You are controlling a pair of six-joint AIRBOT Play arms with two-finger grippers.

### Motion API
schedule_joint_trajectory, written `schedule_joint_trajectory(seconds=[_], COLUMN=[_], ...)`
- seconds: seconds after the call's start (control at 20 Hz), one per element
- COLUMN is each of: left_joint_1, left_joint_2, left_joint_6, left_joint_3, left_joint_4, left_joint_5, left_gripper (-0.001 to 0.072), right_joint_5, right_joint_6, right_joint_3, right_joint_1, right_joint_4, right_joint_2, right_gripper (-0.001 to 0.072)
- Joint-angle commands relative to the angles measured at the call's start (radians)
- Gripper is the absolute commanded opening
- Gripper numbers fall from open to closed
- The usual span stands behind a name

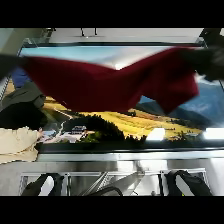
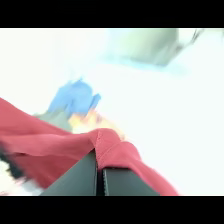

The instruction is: Fold the shirts.

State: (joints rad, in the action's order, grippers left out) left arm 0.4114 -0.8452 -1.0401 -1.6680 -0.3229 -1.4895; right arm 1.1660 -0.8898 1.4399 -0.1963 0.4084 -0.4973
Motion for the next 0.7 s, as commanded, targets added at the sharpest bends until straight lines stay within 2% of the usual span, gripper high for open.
schedule_joint_trajectory(seconds=[0.0,0.15,0.25,0.35,0.55,0.65], left_joint_1=[0.073,0.073,0.073,0.066,-0.152,-0.276], left_joint_2=[0.166,0.187,0.15,0.073,-0.208,-0.398], left_joint_6=[-0.066,-0.071,-0.066,0.003,0.122,0.135], left_joint_3=[-0.27,-0.246,-0.111,0.047,0.236,0.237], left_joint_4=[-0.163,-0.244,-0.193,-0.102,-0.146,-0.23], left_joint_5=[0.057,0.084,0.072,0.077,0.182,0.268], left_gripper=[0.0016,0.0016,0.0016,0.0016,0.0017,0.0017], right_joint_5=[0.061,0.144,0.23,0.257,0.187,0.095], right_joint_6=[-0.016,-0.016,0.021,0.073,0.199,0.258], right_joint_3=[0.209,0.217,0.19,0.119,-0.081,-0.145], right_joint_1=[-0.048,-0.116,-0.18,-0.199,-0.084,-0.027], right_joint_4=[0.117,0.174,0.087,0.016,-0.027,-0.018], right_joint_2=[0.073,0.025,-0.071,-0.182,-0.409,-0.535], right_gripper=[0.0019,0.0019,0.002,0.002,0.002,0.002])
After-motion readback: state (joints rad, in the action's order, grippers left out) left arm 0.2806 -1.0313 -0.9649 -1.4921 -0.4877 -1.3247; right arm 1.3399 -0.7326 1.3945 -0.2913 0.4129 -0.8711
